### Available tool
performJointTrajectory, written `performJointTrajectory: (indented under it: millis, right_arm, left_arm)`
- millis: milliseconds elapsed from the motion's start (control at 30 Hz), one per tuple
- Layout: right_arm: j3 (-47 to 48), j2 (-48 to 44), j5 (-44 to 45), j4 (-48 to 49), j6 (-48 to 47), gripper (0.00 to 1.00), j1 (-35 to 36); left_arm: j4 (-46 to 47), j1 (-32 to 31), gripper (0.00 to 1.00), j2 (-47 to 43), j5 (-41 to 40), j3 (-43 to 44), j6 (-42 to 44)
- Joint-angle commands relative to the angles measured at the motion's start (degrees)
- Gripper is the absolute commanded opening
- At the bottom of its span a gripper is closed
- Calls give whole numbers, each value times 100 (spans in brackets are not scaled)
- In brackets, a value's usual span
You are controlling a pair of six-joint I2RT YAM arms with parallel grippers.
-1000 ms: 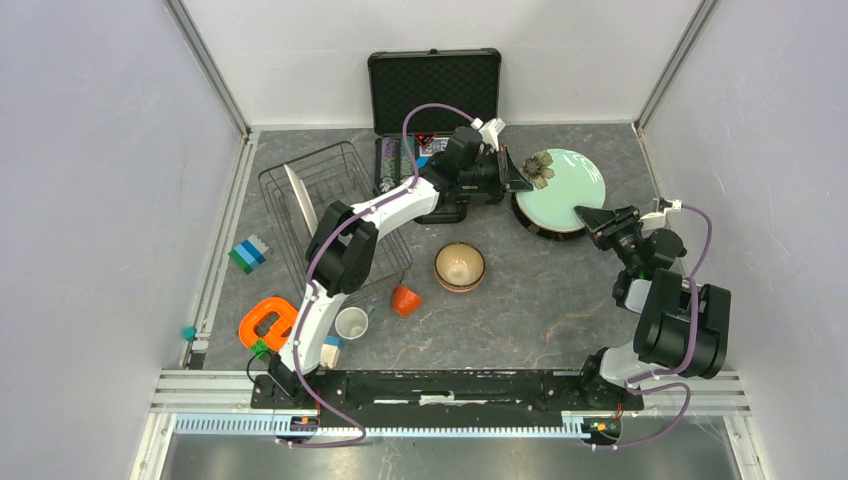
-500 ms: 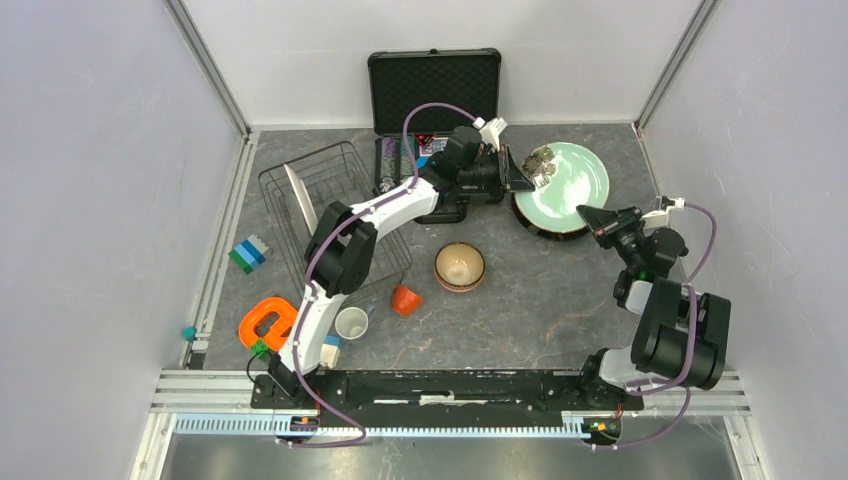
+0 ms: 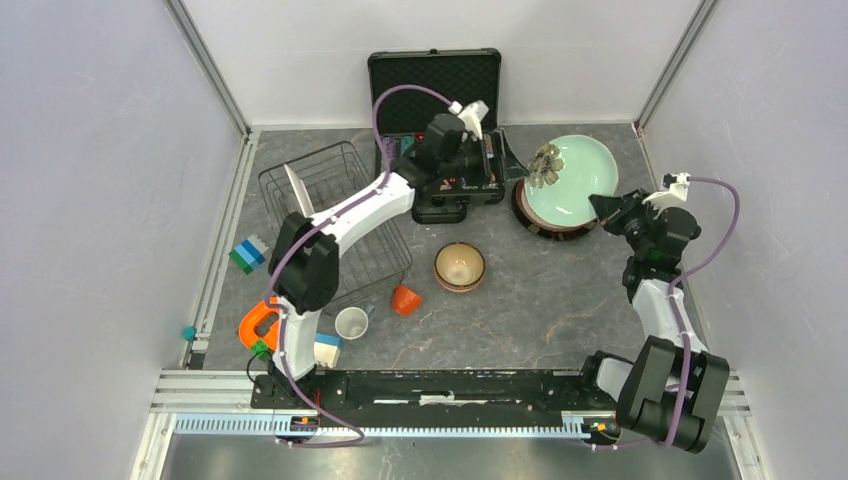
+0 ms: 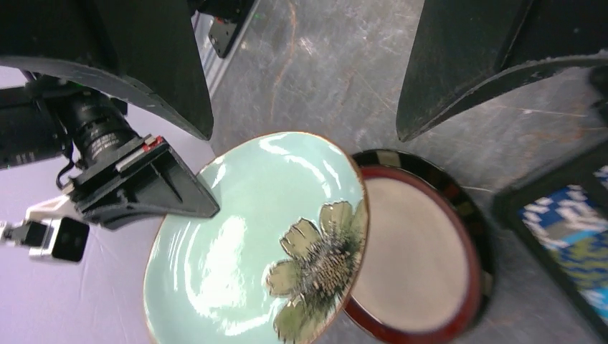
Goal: Load the mixed dishes into the dish rack
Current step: Pick up the plate at the center of the board.
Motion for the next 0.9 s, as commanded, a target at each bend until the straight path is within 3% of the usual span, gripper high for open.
performJointTrajectory:
  millis: [0, 333, 467, 633, 867]
  right_arm:
    - [584, -507, 743, -263, -1071, 0, 155]
    - [787, -1085, 1916, -218, -2842, 0, 1277]
    - [583, -1432, 2363, 112, -3563, 0, 1861]
    - [343, -1807, 3132, 476, -4566, 0, 2723]
    - [-186, -1979, 4277, 1411, -6199, 0, 4035]
  left_arm:
    - [-430, 125, 100, -731, -580, -84, 395]
    - [-570, 213, 100, -2072, -1100, -650, 455]
    - [295, 683, 100, -2554, -440, -1395, -454]
    - [2809, 1543, 100, -2724, 852, -2655, -2535]
    - [2532, 1545, 100, -2932, 822, -2774, -2283]
